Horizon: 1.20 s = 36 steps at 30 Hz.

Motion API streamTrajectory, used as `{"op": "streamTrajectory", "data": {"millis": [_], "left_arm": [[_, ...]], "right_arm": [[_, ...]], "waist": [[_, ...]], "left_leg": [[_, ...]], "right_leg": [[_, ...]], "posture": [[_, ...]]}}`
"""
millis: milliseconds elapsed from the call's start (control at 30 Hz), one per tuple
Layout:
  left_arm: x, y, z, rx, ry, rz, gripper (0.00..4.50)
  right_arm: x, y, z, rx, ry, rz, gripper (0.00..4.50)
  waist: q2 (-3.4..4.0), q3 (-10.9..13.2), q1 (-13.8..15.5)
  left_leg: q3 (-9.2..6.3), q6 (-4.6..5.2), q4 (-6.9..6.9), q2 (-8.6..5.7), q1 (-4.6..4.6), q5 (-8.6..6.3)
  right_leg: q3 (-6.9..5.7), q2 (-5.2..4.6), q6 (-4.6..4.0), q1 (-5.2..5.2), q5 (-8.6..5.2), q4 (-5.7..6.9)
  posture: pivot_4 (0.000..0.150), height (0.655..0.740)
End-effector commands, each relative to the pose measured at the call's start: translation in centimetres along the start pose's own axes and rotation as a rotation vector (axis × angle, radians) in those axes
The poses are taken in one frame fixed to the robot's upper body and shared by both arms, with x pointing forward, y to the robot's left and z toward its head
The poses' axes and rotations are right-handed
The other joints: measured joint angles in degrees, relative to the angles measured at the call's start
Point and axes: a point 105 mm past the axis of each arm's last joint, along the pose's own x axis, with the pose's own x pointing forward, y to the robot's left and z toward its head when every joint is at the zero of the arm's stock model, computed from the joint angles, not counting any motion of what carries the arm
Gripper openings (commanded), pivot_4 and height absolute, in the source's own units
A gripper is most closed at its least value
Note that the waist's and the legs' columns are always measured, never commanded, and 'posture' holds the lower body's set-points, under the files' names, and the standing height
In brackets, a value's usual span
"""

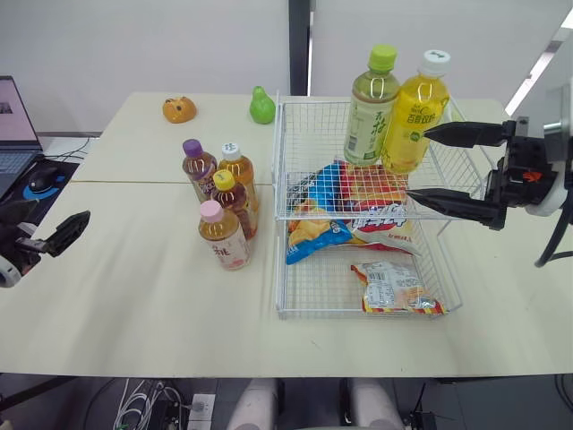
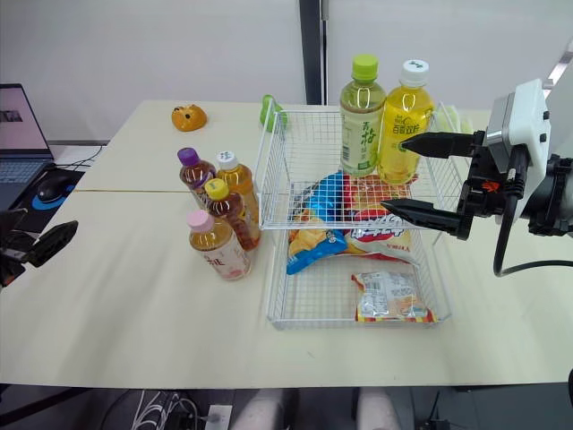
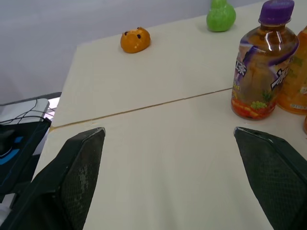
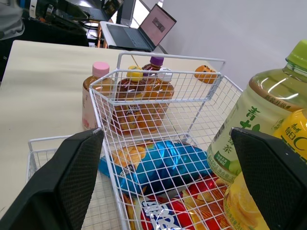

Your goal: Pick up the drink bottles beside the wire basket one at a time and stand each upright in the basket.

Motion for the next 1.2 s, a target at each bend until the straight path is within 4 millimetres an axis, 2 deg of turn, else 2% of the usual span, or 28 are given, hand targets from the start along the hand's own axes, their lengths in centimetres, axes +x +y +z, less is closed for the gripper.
{"op": "streamTrajectory", "data": {"millis": [33,200,400,600,967,1200], "left_arm": [[0.0,-0.8,1.9,0.039,-0.081,-0.010,4.46],[1.2,-2.0,2.3,0.027,-0.099,-0.029,4.46],[4.0,-3.9,3.6,0.008,-0.134,-0.075,4.46],[6.5,-5.6,4.7,-0.017,-0.169,-0.116,4.46],[8.5,-6.9,5.0,-0.019,-0.176,-0.150,4.46],[11.0,-7.2,5.6,-0.064,-0.177,-0.114,4.46]], "right_arm": [[0.1,0.1,1.0,-0.051,-0.025,0.008,4.50],[0.5,0.9,0.9,-0.045,-0.020,0.050,4.50],[1.1,1.2,1.3,-0.050,-0.027,0.049,4.50],[1.5,2.5,1.8,-0.040,-0.038,0.077,4.50],[2.0,4.1,2.1,-0.010,-0.041,0.052,4.50],[2.3,4.6,2.6,0.007,-0.060,0.063,4.50]], "waist": [[0.00,0.0,0.2],[0.00,0.0,0.4],[0.00,0.0,0.4],[0.00,0.0,0.5],[0.00,0.0,0.5],[-0.01,0.0,0.5]], "left_leg": [[0.00,0.00,0.00,0.00,0.00,0.00],[0.01,0.00,-0.01,0.00,0.00,0.00],[0.01,0.00,0.00,0.00,0.00,0.00],[0.02,0.00,-0.03,-0.01,-0.01,-0.01],[0.00,0.00,-0.02,-0.01,-0.02,0.00],[-0.02,0.00,-0.01,-0.03,-0.02,0.00]], "right_leg": [[0.00,-0.01,0.00,0.00,0.00,0.00],[0.00,-0.01,0.00,0.00,0.00,-0.02],[-0.02,0.04,-0.01,0.01,0.01,-0.01],[-0.01,0.06,-0.01,-0.01,0.01,-0.01],[-0.01,0.07,-0.01,-0.01,0.01,-0.01],[-0.05,0.07,0.00,0.02,0.01,-0.01]], "posture": [[0.150,0.7400],[0.150,0.7400],[0.150,0.7400],[0.150,0.7400],[0.150,0.7400],[0.150,0.7400]]}}
